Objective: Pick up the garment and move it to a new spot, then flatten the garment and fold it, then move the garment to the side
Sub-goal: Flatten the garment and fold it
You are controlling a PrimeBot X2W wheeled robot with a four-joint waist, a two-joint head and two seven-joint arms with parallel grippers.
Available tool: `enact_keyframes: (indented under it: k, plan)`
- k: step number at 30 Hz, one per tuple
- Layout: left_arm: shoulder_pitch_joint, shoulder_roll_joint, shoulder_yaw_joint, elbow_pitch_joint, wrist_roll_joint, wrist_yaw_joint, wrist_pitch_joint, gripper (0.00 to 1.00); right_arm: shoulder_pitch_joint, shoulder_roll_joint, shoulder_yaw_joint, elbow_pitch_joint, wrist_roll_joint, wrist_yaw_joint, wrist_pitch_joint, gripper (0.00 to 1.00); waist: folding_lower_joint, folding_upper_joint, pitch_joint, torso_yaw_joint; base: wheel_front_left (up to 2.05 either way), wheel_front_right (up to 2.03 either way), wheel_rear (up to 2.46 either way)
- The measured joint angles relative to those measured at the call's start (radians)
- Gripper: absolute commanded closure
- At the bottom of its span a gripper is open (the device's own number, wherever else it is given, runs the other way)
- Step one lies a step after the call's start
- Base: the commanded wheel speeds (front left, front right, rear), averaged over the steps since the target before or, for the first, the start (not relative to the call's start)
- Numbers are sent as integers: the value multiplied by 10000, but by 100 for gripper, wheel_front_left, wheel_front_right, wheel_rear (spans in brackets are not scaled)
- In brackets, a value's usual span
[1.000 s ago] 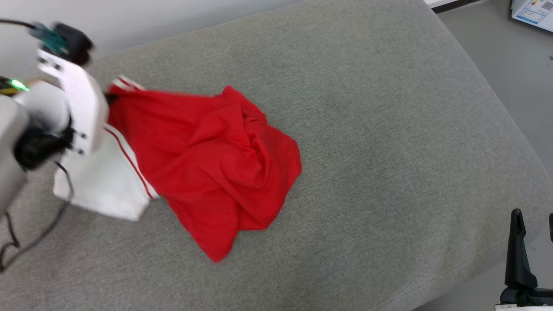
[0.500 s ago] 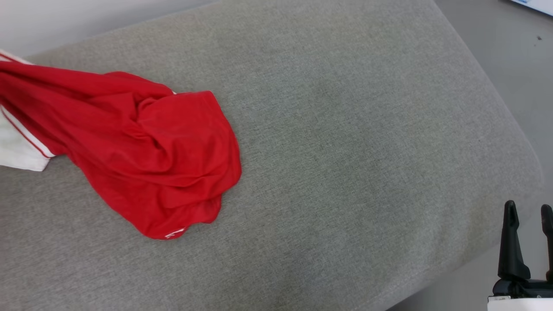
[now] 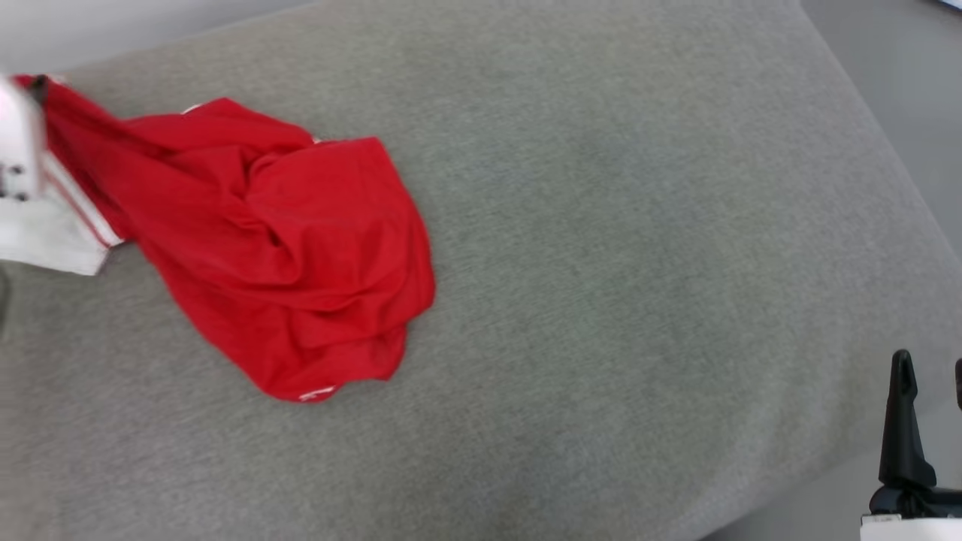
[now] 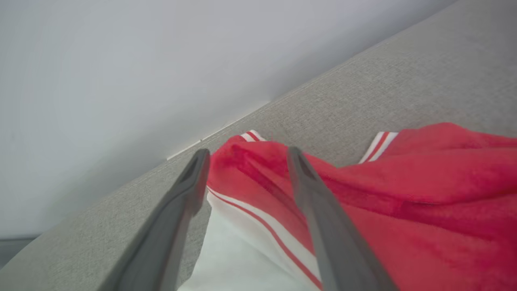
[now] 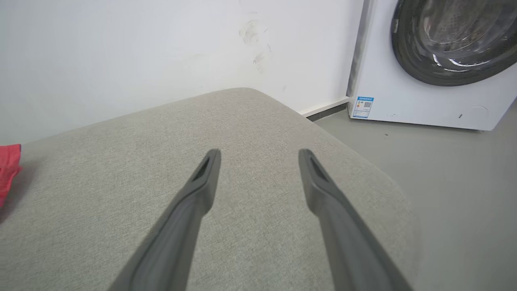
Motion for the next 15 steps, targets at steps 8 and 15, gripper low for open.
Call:
enact_keyframes:
  k: [8,15]
  plan:
    - [116,-750,-1058,-1342,94,-146,652,0,12,4,-192,295,-165,0,0,0,-1,0,-611,1270,0,0,0]
    - [796,-685,-1856,-3402,10,-150,957,0,-37,0,261,412,-424,0,0,0,-1,0,-1360,2400,0,0,0]
